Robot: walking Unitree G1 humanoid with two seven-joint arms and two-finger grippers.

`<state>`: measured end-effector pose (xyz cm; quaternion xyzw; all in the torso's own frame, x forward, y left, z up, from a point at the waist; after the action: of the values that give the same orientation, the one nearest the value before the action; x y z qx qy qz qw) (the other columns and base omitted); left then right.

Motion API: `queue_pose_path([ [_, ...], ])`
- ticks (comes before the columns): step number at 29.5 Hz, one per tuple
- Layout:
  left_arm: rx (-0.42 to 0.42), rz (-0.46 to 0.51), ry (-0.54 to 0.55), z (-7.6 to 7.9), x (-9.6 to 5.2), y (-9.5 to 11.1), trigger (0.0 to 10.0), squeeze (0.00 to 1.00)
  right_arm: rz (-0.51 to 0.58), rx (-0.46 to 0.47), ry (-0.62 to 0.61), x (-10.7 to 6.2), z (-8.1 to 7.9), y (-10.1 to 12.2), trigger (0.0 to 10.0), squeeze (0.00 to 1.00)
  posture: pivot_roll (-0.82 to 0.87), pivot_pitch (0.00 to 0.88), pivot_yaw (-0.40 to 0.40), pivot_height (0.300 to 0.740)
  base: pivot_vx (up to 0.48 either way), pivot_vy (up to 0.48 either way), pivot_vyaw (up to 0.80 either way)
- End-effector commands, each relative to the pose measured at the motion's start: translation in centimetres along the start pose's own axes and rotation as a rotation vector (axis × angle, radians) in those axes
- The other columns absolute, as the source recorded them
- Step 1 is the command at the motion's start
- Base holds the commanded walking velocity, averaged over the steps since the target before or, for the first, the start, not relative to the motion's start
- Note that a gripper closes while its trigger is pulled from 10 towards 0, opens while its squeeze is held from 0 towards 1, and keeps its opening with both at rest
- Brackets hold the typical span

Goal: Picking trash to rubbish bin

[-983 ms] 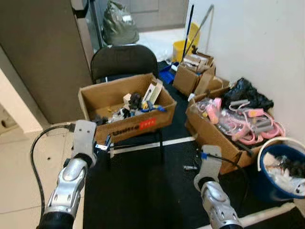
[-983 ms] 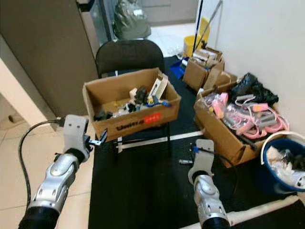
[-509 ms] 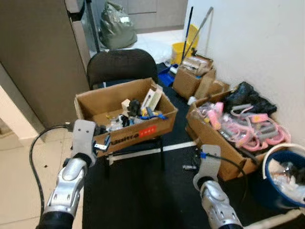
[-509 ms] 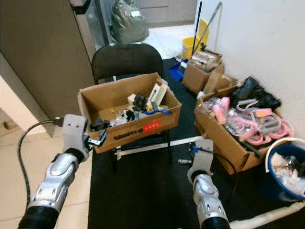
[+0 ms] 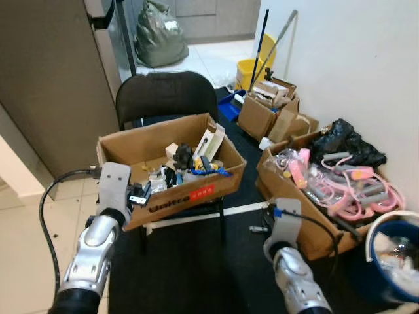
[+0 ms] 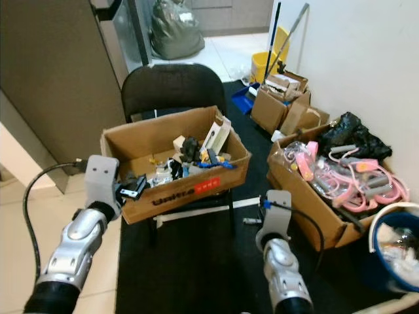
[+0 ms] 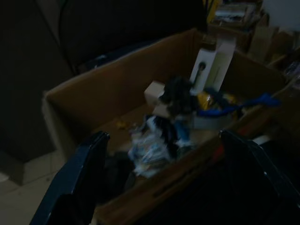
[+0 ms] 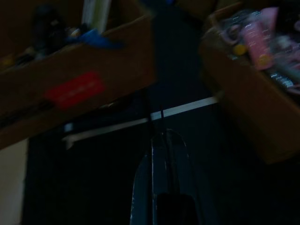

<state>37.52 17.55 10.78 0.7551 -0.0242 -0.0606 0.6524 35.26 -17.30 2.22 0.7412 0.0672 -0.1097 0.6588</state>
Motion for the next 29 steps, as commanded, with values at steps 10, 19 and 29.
queue_pose_path([
  [10, 0.009, -0.028, 0.008, -0.6, -0.4, -0.6, 10.0, 0.00, 0.128, 0.051, 0.130, 0.8, -3.4, 4.2, 10.0, 0.00, 0.03, 0.127, 0.028, 0.740, 0.297, 0.000, 0.00],
  [19, 0.006, -0.019, 0.001, -0.1, -0.6, -0.4, 10.0, 0.00, 0.145, -0.062, 0.196, 1.1, -5.2, 5.1, 10.0, 0.00, 0.04, 0.127, 0.023, 0.740, 0.297, 0.000, 0.44],
  [29, 0.010, -0.016, 0.001, -0.3, -0.5, -0.2, 10.0, 0.00, 0.233, -0.005, 0.218, 1.5, -6.2, 8.6, 10.0, 0.00, 0.04, 0.122, 0.025, 0.740, 0.296, 0.000, 0.24],
])
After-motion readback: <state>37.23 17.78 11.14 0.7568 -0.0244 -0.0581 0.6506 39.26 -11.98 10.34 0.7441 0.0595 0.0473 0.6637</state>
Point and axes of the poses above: a point about 5 cm out from each wrist's last joint towards the gripper, its own x axis pointing out of the wrist towards the gripper, its own y axis along the axis of the wrist's last joint, z = x × y, the point moved 6 cm from there along x, pointing out of the wrist towards the gripper, and after that the axes turned 1 degree about x, right-handed, at the moved point
